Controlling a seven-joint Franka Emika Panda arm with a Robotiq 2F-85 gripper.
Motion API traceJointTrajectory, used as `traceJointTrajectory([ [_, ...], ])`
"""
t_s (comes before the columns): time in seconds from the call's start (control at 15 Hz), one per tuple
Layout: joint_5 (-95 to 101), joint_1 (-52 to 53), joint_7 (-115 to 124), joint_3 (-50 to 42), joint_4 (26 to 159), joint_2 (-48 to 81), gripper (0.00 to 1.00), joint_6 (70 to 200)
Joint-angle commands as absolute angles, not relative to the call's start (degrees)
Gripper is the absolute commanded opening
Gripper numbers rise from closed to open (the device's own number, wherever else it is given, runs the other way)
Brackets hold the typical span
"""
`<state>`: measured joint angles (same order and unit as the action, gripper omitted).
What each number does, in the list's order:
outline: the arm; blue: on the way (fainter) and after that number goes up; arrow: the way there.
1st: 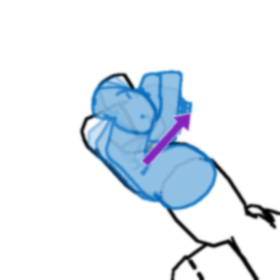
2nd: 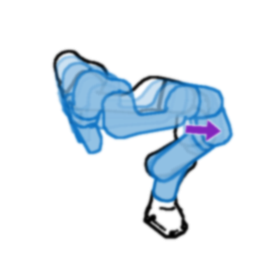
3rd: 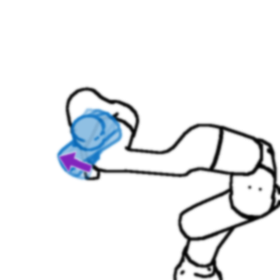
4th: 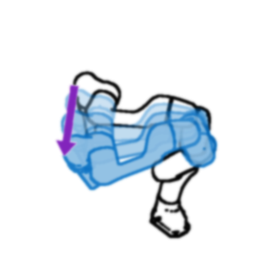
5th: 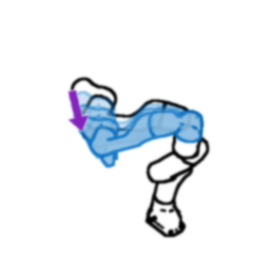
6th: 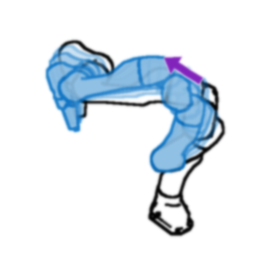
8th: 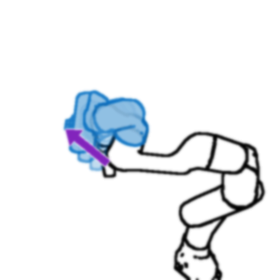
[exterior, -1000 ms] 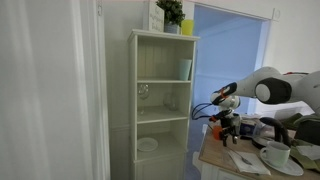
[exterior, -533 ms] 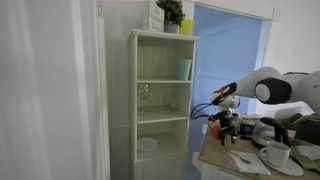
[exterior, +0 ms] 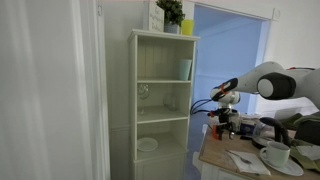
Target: Take the spoon out of the teacup and put it on the paper towel
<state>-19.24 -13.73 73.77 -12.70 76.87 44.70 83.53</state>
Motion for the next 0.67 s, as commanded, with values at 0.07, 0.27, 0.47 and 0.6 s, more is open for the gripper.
traceJointTrajectory([
  [0.07, -17.6, -11.66, 73.44, -13.1, 86.98, 35.49, 1.0, 85.61],
  [0.27, -16.39, -10.86, 72.33, -13.18, 91.06, 31.49, 1.0, 86.84],
  [0.47, -12.3, -9.36, 67.48, -13.53, 99.21, 23.63, 1.0, 96.32],
  [0.6, -10.74, -9.22, 64.74, -13.34, 103.93, 18.06, 1.0, 100.69],
])
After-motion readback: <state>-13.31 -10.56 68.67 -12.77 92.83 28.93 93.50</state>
